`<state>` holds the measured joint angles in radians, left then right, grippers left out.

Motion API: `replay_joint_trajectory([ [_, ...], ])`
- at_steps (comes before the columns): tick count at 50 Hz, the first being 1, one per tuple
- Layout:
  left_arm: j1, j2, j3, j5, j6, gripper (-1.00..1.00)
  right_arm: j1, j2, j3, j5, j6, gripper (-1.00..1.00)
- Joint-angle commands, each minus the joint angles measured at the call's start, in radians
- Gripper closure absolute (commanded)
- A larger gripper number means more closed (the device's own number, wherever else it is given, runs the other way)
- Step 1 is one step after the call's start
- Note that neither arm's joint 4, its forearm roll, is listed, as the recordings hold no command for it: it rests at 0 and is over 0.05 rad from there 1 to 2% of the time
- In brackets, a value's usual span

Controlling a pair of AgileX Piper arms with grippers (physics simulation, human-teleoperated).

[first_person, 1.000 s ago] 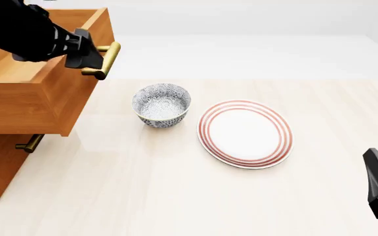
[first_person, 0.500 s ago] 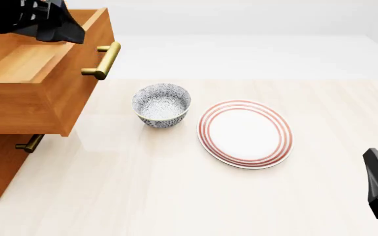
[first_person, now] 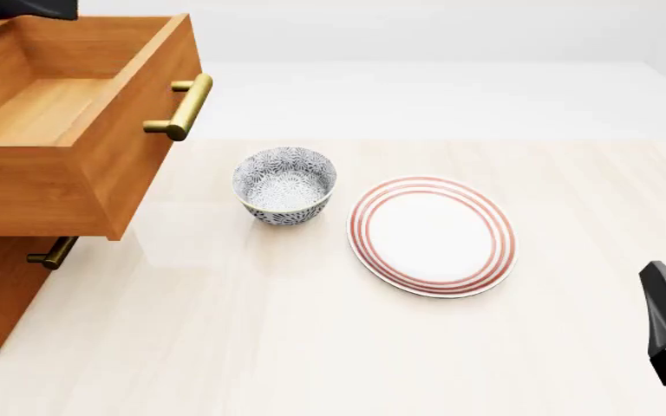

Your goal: Open the top drawer of the cabinet.

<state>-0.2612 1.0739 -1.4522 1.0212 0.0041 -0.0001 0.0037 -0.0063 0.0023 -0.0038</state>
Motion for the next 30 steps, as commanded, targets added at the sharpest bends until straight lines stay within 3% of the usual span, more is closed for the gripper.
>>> replay_joint_trajectory([
  [1,0.013,-0.046,-0.023,0.005,0.008,-1.00,0.000,0.000,0.000,0.000,0.000,-1.00],
  [11,0.023,-0.075,-0.022,0.005,0.013,-1.00,0.000,0.000,0.000,0.000,0.000,-1.00],
  [22,0.019,-0.131,-0.038,-0.011,0.081,-1.00,0.000,0.000,0.000,0.000,0.000,-1.00],
  [30,0.027,-0.167,-0.029,-0.012,0.088,-1.00,0.000,0.000,0.000,0.000,0.000,-1.00],
])
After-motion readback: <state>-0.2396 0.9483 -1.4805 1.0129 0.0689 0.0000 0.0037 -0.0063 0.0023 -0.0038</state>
